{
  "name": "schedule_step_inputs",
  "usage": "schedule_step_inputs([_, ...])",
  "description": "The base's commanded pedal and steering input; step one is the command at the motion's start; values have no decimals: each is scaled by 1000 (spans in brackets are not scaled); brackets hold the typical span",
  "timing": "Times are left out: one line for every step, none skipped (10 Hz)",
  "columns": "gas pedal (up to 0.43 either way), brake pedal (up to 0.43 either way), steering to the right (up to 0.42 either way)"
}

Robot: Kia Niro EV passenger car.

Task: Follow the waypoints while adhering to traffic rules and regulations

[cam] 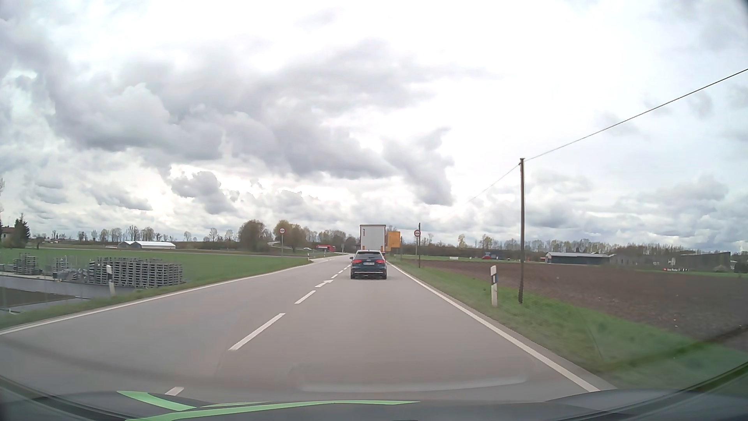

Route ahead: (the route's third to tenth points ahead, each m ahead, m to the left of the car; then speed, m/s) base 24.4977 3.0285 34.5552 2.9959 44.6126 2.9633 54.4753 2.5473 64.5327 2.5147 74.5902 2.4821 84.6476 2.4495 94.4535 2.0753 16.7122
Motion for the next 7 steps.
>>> schedule_step_inputs([98,0,2])
schedule_step_inputs([98,0,2])
schedule_step_inputs([110,0,2])
schedule_step_inputs([110,0,2])
schedule_step_inputs([118,0,2])
schedule_step_inputs([130,0,2])
schedule_step_inputs([138,0,2])
